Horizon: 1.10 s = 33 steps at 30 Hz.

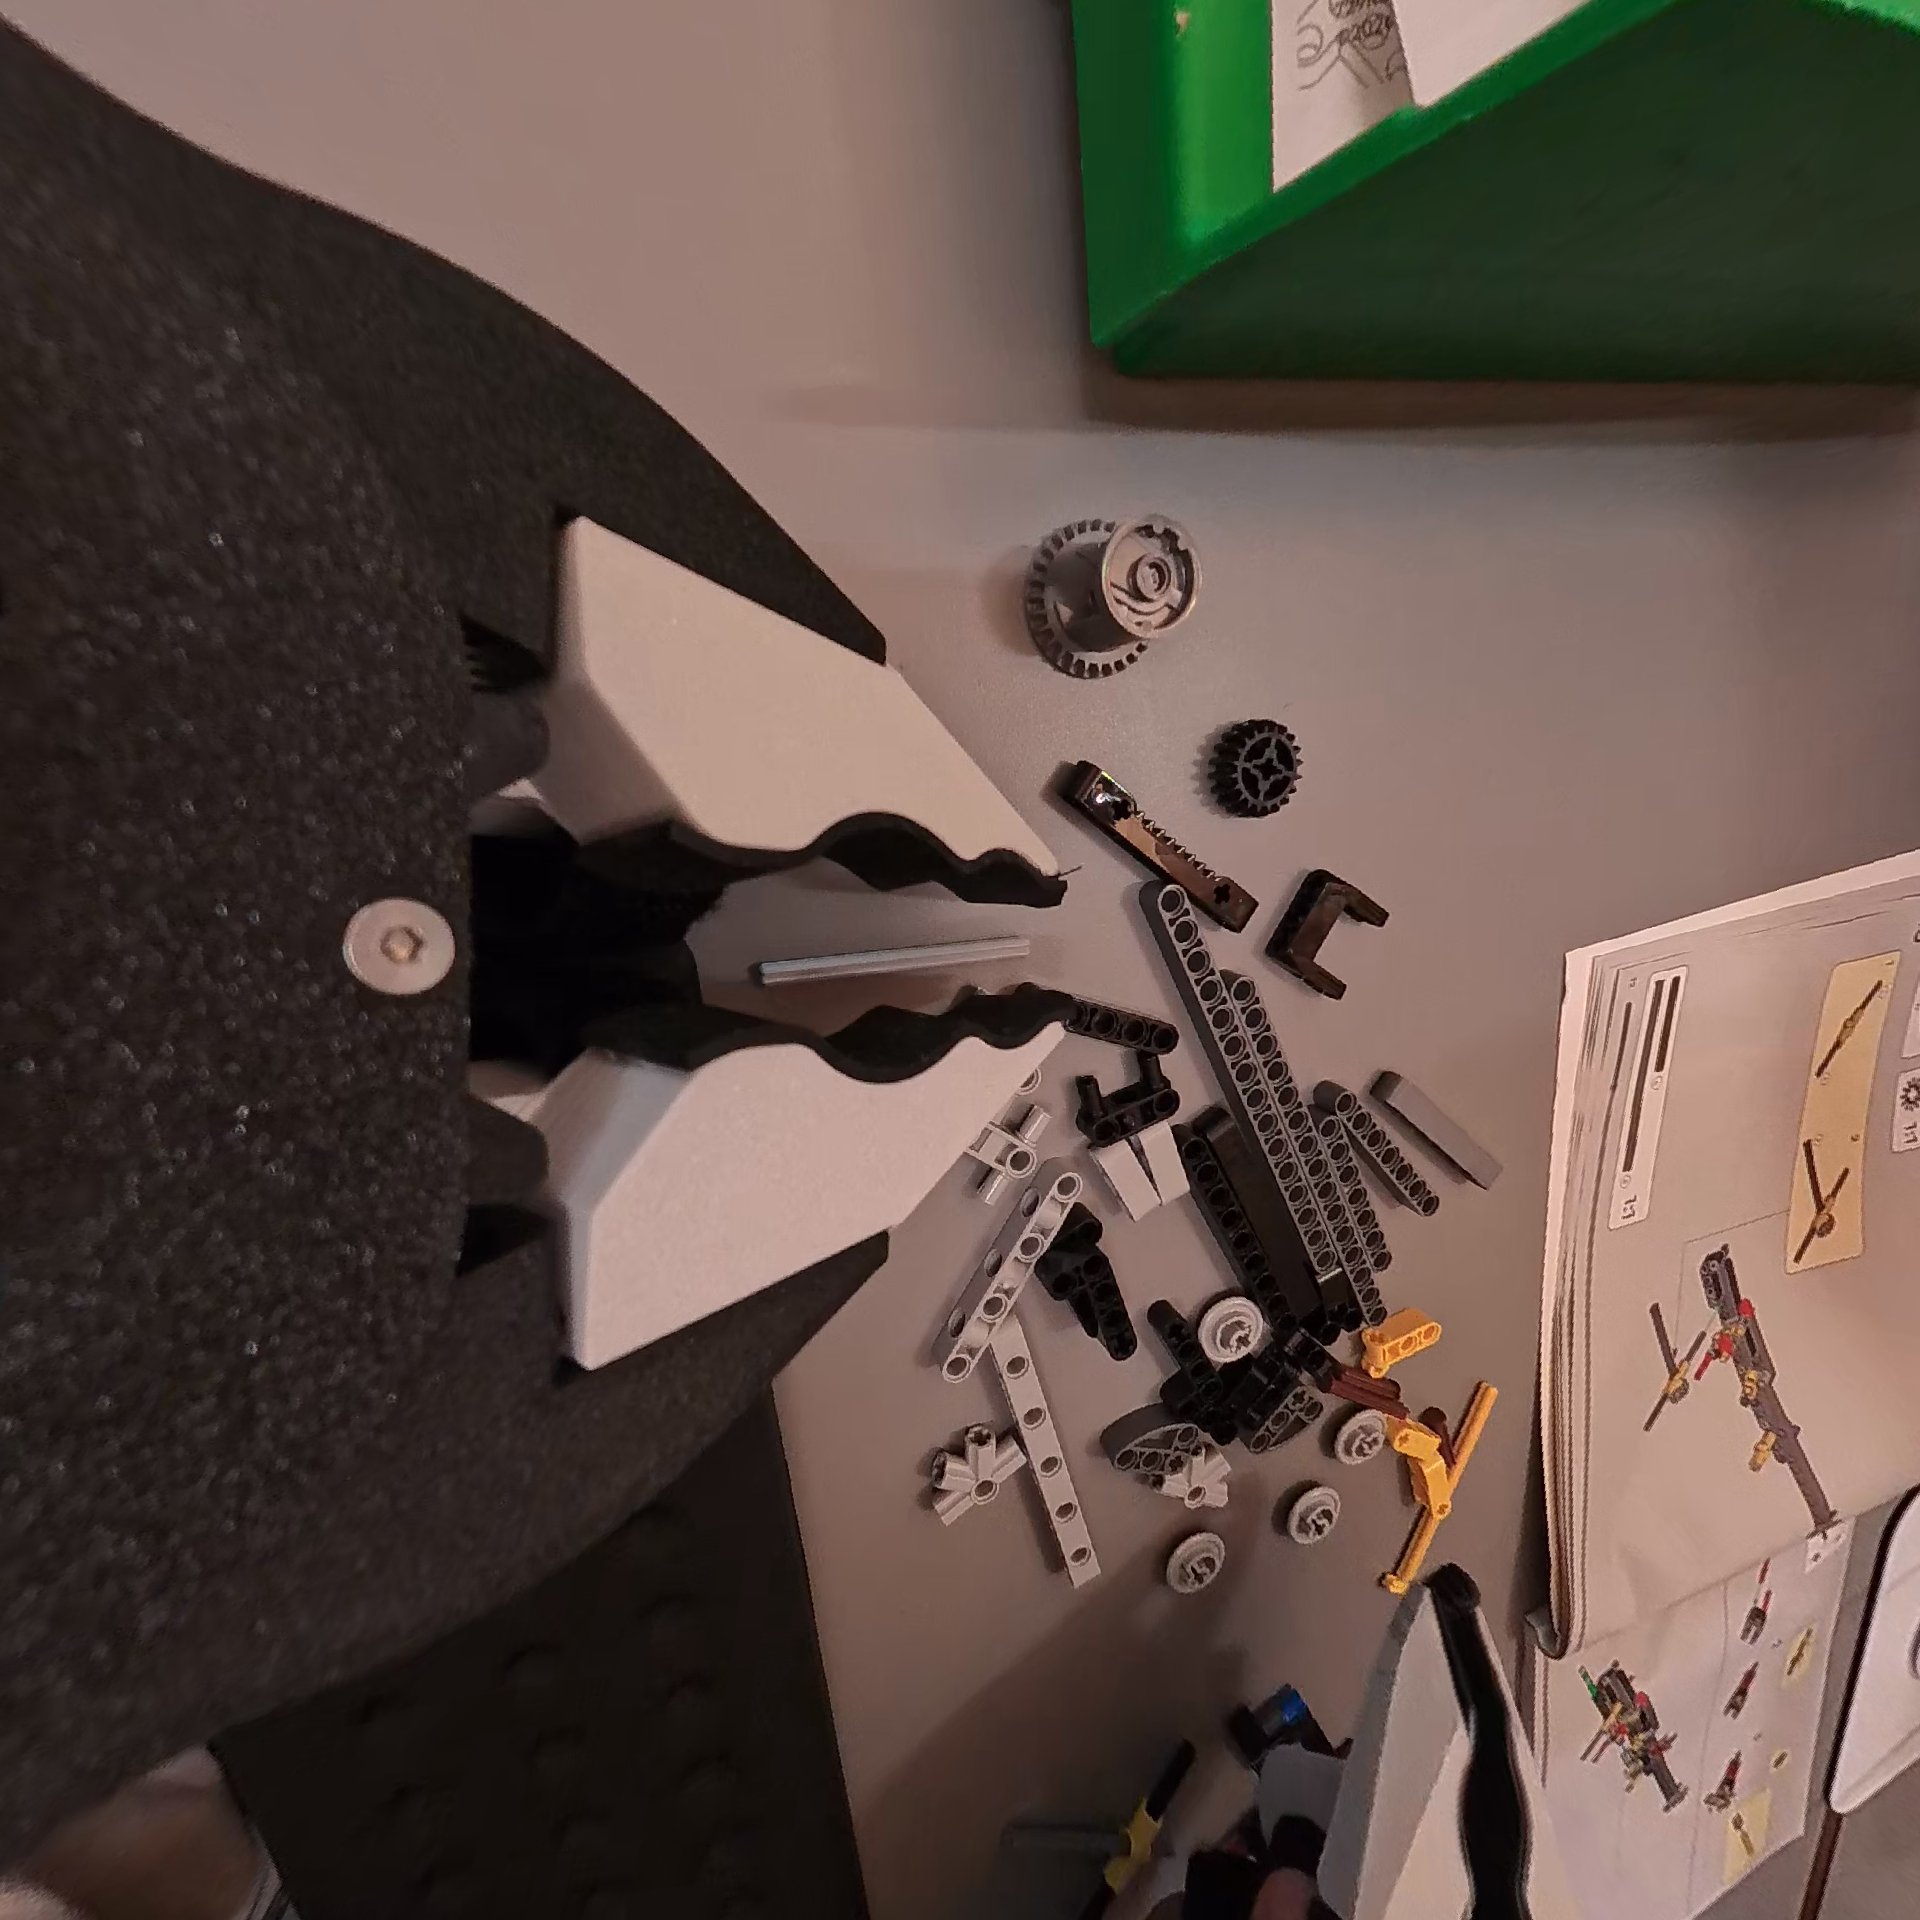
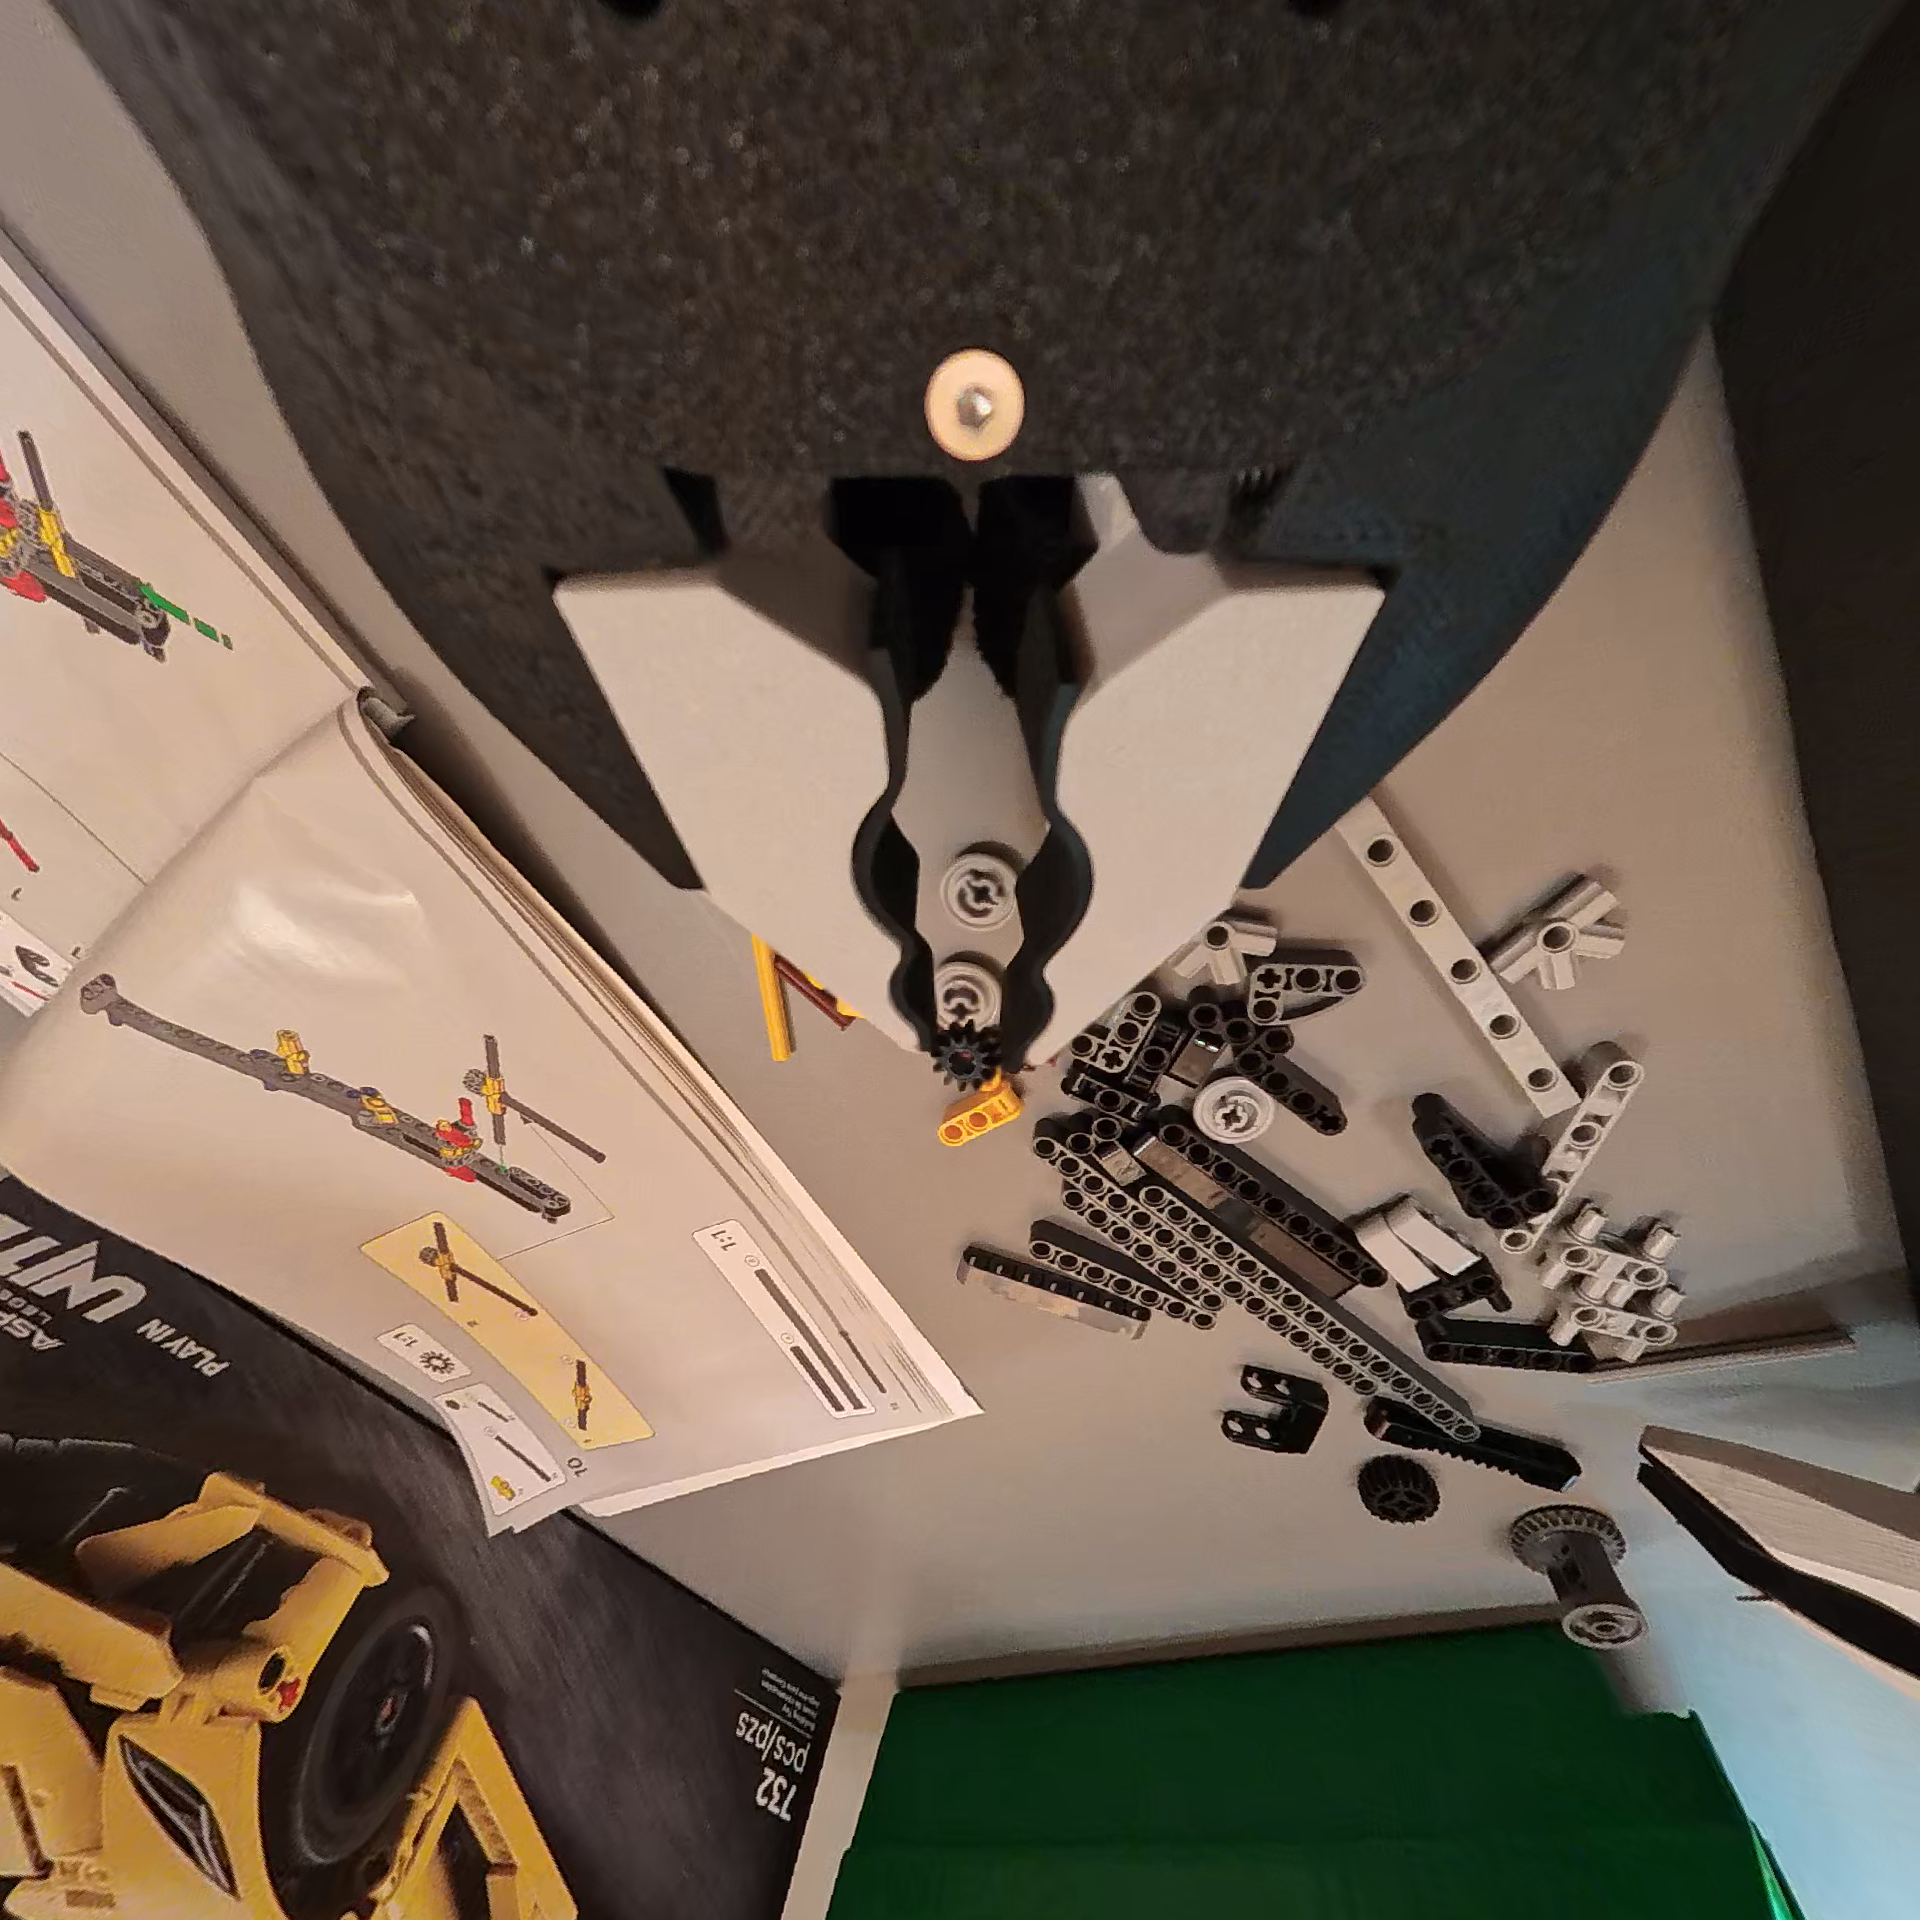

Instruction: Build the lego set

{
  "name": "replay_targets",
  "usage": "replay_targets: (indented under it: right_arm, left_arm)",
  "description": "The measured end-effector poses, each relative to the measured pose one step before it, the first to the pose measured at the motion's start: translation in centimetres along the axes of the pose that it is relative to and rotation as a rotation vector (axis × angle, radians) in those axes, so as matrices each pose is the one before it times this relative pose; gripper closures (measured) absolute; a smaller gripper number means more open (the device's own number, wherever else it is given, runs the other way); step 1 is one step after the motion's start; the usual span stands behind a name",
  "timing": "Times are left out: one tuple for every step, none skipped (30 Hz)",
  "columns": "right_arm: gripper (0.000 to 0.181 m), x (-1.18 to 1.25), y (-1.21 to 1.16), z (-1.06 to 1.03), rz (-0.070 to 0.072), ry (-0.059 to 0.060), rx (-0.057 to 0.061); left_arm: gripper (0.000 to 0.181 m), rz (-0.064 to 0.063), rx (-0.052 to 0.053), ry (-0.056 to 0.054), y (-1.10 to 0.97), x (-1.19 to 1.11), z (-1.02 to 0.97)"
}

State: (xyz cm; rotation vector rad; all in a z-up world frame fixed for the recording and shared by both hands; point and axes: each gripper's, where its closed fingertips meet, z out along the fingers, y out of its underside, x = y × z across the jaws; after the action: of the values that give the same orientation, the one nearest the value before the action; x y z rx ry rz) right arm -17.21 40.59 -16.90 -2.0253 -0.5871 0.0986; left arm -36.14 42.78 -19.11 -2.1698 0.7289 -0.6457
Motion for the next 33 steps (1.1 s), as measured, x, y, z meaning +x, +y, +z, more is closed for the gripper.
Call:
replay_targets:
  right_arm:
    - [0.170, 0.086, -0.033, -0.042, 0.0020, 0.0029, 0.0023]
    - [0.170, 0.041, -0.021, -0.020, 0.0038, -0.0002, 0.0012]
    - [0.170, 0.048, -0.010, -0.017, 0.0041, -0.0001, 0.0013]
    - [0.170, 0.067, -0.014, -0.019, 0.0030, 0.0023, 0.0013]
    - [0.170, 0.040, -0.017, -0.021, 0.0015, 0.0012, 0.0013]
    - [0.170, 0.012, -0.002, -0.009, 0.0009, -0.0003, 0.0012]
    - [0.170, 0.013, -0.006, -0.015, 0.0002, -0.0001, 0.0006]
    - [0.170, 0.052, -0.013, -0.030, -0.0008, 0.0040, 0.0006]
    - [0.170, 0.062, -0.040, -0.034, -0.0019, 0.0037, 0.0024]
    - [0.170, 0.008, -0.027, -0.031, -0.0003, 0.0008, 0.0021]
    - [0.170, 0.003, -0.021, -0.010, 0.0010, -0.0008, 0.0008]
    - [0.170, 0.051, -0.006, -0.031, 0.0003, 0.0029, 0.0002]
    - [0.170, 0.077, -0.042, -0.033, -0.0016, 0.0049, 0.0026]
    - [0.170, 0.054, -0.044, -0.034, -0.0006, 0.0025, 0.0032]
    - [0.170, -0.019, 0.008, -0.001, 0.0019, -0.0027, -0.0001]
    - [0.170, -0.039, 0.059, 0.019, 0.0025, -0.0042, -0.0027]
    - [0.170, -0.013, 0.012, -0.002, -0.0005, -0.0001, -0.0002]
    - [0.170, 0.038, -0.018, -0.029, -0.0028, 0.0040, 0.0016]
    - [0.170, 0.019, 0.000, -0.010, -0.0023, 0.0020, 0.0000]
    - [0.170, -0.020, 0.025, 0.003, 0.0001, -0.0015, -0.0015]
    - [0.170, -0.043, 0.043, 0.031, 0.0009, -0.0035, -0.0024]
    - [0.170, 0.025, 0.050, -0.001, -0.0019, 0.0008, -0.0027]
    - [0.170, 0.162, 0.031, -0.038, -0.0063, 0.0081, -0.0009]
    - [0.170, 0.231, 0.009, -0.059, -0.0052, 0.0106, -0.0001]
    - [0.170, 0.217, 0.033, -0.059, 0.0015, 0.0064, -0.0003]
    - [0.170, 0.163, 0.002, -0.046, 0.0080, 0.0013, 0.0011]
    - [0.170, 0.144, 0.002, -0.052, 0.0098, 0.0003, 0.0027]
    - [0.170, 0.119, -0.011, -0.062, 0.0077, 0.0009, 0.0033]
    - [0.170, 0.114, -0.010, -0.043, 0.0053, 0.0017, 0.0025]
    - [0.170, 0.040, 0.030, -0.002, 0.0035, -0.0010, -0.0002]
    - [0.170, -0.029, 0.086, 0.033, 0.0015, -0.0028, -0.0043]
    - [0.170, -0.040, 0.091, 0.055, -0.0022, -0.0013, -0.0048]
    - [0.170, 0.018, 0.040, 0.026, -0.0081, 0.0035, -0.0026]
  left_arm:
    - [0.166, 0.0006, 0.0002, 0.0005, -0.003, 0.003, 0.002]
    - [0.166, -0.0005, -0.0002, 0.0011, 0.006, 0.012, -0.008]
    - [0.166, -0.0013, 0.0003, 0.0013, -0.009, 0.000, -0.001]
    - [0.166, -0.0017, 0.0006, 0.0018, -0.006, 0.009, -0.010]
    - [0.166, -0.0021, 0.0004, 0.0021, 0.000, 0.007, -0.001]
    - [0.166, -0.0023, 0.0005, 0.0022, -0.005, -0.003, -0.002]
    - [0.166, -0.0028, 0.0008, 0.0020, -0.009, -0.001, -0.017]
    - [0.166, -0.0026, 0.0008, 0.0016, -0.004, -0.003, -0.004]
    - [0.166, -0.0019, 0.0008, 0.0012, -0.011, -0.011, -0.011]
    - [0.166, -0.0008, 0.0007, 0.0010, -0.004, 0.005, -0.008]
    - [0.166, -0.0001, 0.0003, 0.0006, -0.002, 0.003, -0.004]
    - [0.166, 0.0002, 0.0005, 0.0001, -0.001, 0.007, -0.001]
    - [0.166, 0.0004, 0.0007, 0.0001, -0.009, 0.001, -0.012]
    - [0.166, 0.0000, 0.0001, 0.0002, -0.002, 0.003, 0.001]
    - [0.166, -0.0002, -0.0004, 0.0006, 0.008, 0.001, 0.008]
    - [0.166, -0.0007, -0.0004, 0.0005, 0.003, -0.001, -0.005]
    - [0.166, -0.0007, -0.0003, 0.0007, 0.006, 0.005, 0.009]
    - [0.166, -0.0004, -0.0006, 0.0009, 0.004, 0.000, 0.011]
    - [0.166, -0.0004, -0.0006, 0.0006, 0.011, 0.003, 0.006]
    - [0.166, -0.0005, -0.0004, 0.0003, 0.001, 0.002, 0.002]
    - [0.166, -0.0002, -0.0002, 0.0001, 0.005, -0.006, 0.009]
    - [0.166, 0.0002, -0.0002, -0.0002, 0.003, -0.004, -0.002]
    - [0.166, 0.0003, -0.0009, -0.0005, 0.009, -0.004, 0.017]
    - [0.166, 0.0006, -0.0011, -0.0007, 0.010, 0.000, 0.005]
    - [0.166, 0.0010, -0.0005, -0.0007, 0.002, -0.003, 0.009]
    - [0.166, 0.0011, -0.0004, -0.0005, 0.005, 0.005, 0.006]
    - [0.166, 0.0005, -0.0004, 0.0001, -0.003, -0.002, 0.009]
    - [0.166, -0.0004, -0.0003, 0.0008, 0.006, 0.004, 0.009]
    - [0.166, -0.0007, -0.0004, 0.0012, 0.002, 0.006, 0.013]
    - [0.166, -0.0010, 0.0000, 0.0013, 0.008, 0.002, -0.003]
    - [0.166, -0.0013, 0.0004, 0.0011, -0.003, -0.005, 0.005]
    - [0.166, -0.0009, 0.0003, 0.0010, -0.007, 0.006, 0.000]
    - [0.166, -0.0002, 0.0005, 0.0006, -0.004, 0.003, -0.003]
